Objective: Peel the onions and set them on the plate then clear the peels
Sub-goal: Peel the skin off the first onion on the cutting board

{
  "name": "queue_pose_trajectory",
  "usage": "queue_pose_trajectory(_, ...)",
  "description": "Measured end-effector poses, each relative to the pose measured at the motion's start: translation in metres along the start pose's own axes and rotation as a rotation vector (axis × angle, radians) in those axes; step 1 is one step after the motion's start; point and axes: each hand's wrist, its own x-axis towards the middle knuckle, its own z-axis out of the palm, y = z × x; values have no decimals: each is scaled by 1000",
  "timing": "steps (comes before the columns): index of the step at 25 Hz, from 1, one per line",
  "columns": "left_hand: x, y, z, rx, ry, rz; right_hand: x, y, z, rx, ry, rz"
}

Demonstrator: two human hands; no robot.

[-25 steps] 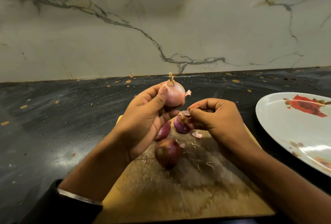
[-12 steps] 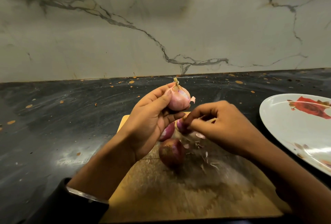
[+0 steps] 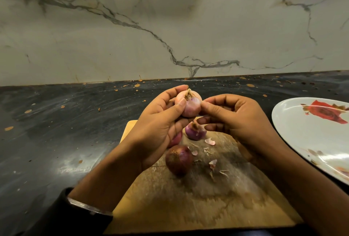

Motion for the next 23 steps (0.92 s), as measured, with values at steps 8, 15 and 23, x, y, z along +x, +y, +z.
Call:
queue_pose_trajectory(8, 0, -2, -1, 73, -7, -7, 1, -1, -2, 91, -2, 126)
queue_pose_trajectory(15, -5, -8, 7, 151, 10, 27, -4, 3, 4, -15, 102, -6)
queue_pose_trajectory(23, -3, -4, 5, 56, 10, -8, -4, 8, 8, 3, 94, -51)
